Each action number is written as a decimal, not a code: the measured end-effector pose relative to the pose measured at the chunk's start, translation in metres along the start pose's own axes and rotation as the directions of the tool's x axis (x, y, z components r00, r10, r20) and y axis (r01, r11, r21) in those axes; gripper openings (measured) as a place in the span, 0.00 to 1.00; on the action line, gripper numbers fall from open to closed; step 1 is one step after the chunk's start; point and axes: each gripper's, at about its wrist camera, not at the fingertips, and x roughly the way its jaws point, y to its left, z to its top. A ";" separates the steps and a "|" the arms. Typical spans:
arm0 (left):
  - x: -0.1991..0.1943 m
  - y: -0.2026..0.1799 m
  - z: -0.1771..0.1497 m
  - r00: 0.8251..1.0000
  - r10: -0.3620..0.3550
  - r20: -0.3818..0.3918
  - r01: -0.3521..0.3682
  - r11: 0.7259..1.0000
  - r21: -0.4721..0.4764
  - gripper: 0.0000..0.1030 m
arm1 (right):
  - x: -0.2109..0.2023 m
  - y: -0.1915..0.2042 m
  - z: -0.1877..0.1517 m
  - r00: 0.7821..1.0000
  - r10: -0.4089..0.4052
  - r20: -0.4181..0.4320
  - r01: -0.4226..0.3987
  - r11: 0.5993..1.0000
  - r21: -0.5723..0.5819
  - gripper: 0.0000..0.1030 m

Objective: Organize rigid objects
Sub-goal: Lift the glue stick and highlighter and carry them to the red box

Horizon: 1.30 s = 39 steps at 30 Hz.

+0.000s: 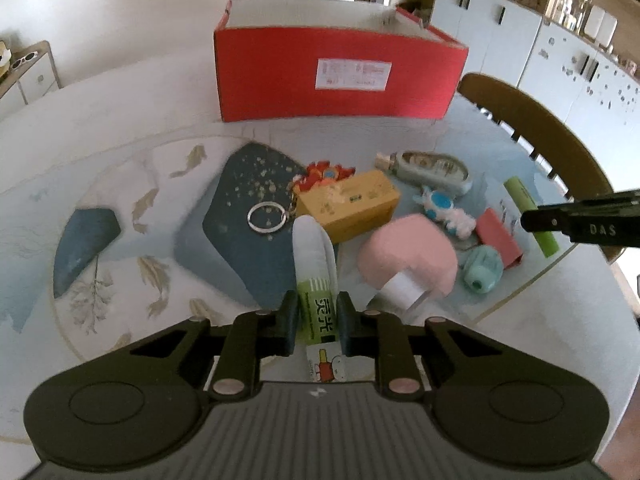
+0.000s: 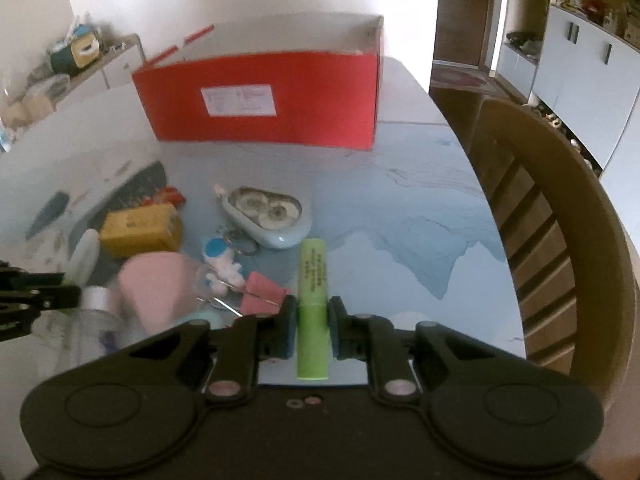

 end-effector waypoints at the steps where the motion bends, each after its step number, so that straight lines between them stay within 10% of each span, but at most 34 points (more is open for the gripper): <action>1: -0.003 0.000 0.002 1.000 -0.004 0.004 0.004 1.000 -0.004 0.19 | -0.005 0.001 0.001 1.000 0.001 0.006 -0.001 1.000 0.000 0.15; 39: -0.085 -0.028 0.166 0.973 -0.079 0.216 0.053 0.991 0.122 0.15 | -0.088 0.025 0.133 0.973 0.018 0.231 0.003 0.996 -0.090 0.15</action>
